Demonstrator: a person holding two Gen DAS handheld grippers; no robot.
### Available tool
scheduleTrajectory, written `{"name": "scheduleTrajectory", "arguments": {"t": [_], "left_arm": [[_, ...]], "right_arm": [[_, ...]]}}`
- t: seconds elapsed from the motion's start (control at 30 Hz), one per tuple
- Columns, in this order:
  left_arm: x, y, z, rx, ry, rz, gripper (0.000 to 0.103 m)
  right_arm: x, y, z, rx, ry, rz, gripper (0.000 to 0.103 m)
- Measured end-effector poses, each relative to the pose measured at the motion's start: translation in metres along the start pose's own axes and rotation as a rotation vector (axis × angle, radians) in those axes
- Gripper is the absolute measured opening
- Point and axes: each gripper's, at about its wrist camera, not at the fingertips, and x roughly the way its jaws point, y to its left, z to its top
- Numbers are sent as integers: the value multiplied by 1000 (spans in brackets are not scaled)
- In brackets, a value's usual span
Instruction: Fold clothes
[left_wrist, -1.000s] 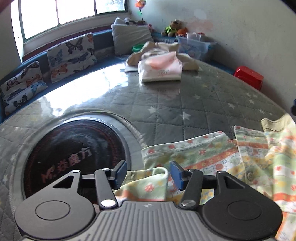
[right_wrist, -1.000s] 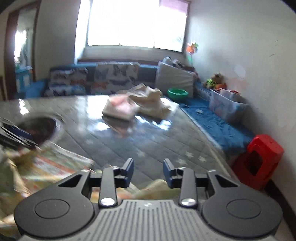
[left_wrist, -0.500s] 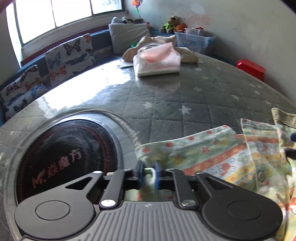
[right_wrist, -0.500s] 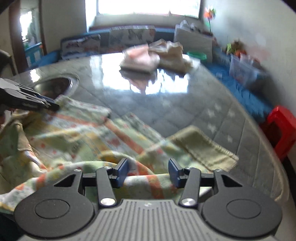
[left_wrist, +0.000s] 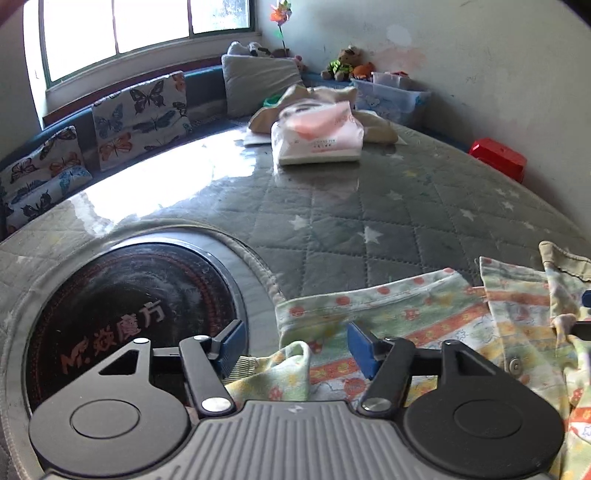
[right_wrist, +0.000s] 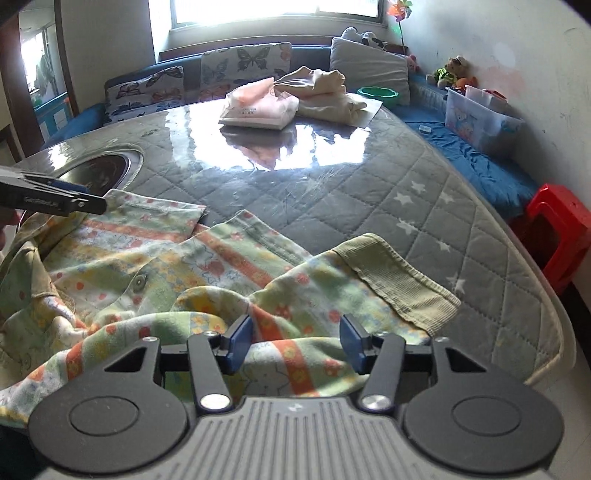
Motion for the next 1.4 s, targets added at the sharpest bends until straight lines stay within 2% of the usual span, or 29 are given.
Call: {"name": "scheduleTrajectory", "arguments": {"t": [0.07,0.1,0.2,0.23,0.3,0.43,0.53,0.73,0.87,1.03,1.1,1.17,1.2,1.23,1.27,1.33,1.4], "left_arm": [[5,-2,-1,6,13,-5,63],[8,-3,-2,11,20,-7,58],[9,-5,-2,9,6,-40,37],[9,-6,-1,13,3,-36,27],[8,-7,-1,15,-2,-32,16],[7,-8,0,19,-14,-23,10],[1,-2,-1,6,-33,26,8],[-10,42,-1,-82,-48,136,7],[-17,84,-1,-157,-64,259,6],[-24,143,-7,-303,-50,319,5],[-34,160,-14,-365,-47,265,6],[-40,161,-19,-377,-49,216,7],[-41,157,-20,-363,-48,201,12],[-42,154,-21,-346,-47,204,23],[-43,151,-23,-329,-45,207,28],[-44,145,-25,-294,-41,213,48],[-45,138,-27,-260,-37,218,51]], "right_arm": [[-3,1,-2,-5,4,-4,55],[-6,2,-3,-11,4,-8,55],[-15,3,-7,-15,11,-17,58],[-16,3,-8,-13,15,-17,58],[-16,3,-11,-11,25,-12,58],[-7,7,-14,-8,19,-12,63],[3,15,-8,-34,-5,-8,63],[34,32,20,-63,-57,27,63],[65,54,50,-90,-84,55,63],[107,95,92,-166,-118,79,63],[117,107,104,-175,-114,104,63],[123,115,110,-190,-114,122,63],[126,119,112,-200,-116,128,63],[128,123,114,-211,-119,134,63],[129,125,115,-212,-119,136,63],[131,129,117,-215,-117,130,63],[129,132,116,-232,-122,122,62]]}}
